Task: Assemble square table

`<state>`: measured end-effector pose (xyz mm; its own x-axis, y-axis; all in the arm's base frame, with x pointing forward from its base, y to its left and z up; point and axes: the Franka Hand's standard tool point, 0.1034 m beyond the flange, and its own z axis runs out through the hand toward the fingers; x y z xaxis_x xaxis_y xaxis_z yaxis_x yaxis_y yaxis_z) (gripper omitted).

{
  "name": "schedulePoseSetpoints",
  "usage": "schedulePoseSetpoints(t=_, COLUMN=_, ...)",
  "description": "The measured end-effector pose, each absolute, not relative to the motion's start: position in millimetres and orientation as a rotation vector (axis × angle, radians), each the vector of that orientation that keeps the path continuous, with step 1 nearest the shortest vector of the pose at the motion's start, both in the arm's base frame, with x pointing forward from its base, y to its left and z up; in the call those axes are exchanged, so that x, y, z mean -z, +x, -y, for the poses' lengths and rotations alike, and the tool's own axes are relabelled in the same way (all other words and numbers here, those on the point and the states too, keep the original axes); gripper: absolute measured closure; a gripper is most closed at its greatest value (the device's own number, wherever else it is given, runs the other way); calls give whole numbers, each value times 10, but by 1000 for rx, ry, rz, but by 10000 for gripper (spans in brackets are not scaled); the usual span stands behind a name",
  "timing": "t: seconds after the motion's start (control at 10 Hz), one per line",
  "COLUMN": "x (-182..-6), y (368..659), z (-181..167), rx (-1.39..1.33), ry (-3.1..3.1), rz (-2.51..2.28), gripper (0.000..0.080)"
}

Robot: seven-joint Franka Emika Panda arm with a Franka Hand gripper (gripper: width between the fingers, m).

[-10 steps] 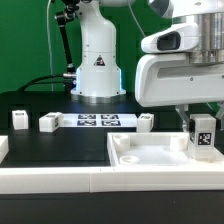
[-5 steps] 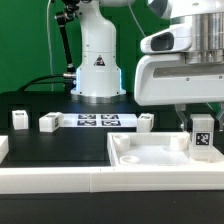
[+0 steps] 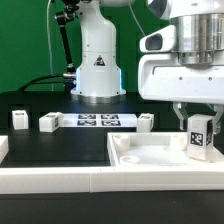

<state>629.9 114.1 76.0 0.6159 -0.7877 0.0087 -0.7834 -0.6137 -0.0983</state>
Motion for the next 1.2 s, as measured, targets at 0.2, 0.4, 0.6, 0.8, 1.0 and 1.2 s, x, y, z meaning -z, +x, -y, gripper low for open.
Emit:
schedulePoseSetpoints(t=0.2, x=-758, y=6284, z=-1143, rx=53, ry=-2588, rz=-1625, gripper=509)
schedulePoseSetpoints(t=0.4, x=-755, y=6267, z=-1174, rx=31, ry=-2455, rz=-1823, gripper=509)
schedulePoseSetpoints(t=0.6, x=-752, y=6276, z=-1151, rx=16, ry=-2374, rz=-1904, gripper=509)
schedulePoseSetpoints(t=0.8, x=-751, y=6275, z=-1151, rx=2, ry=-2302, rz=-1981, gripper=509)
schedulePoseSetpoints(t=1.0, x=-750, y=6273, z=-1153, rx=5, ry=-2370, rz=-1901, gripper=487)
schedulePoseSetpoints(t=1.2, x=-759, y=6281, z=-1152, rx=21, ry=-2536, rz=-1673, gripper=183)
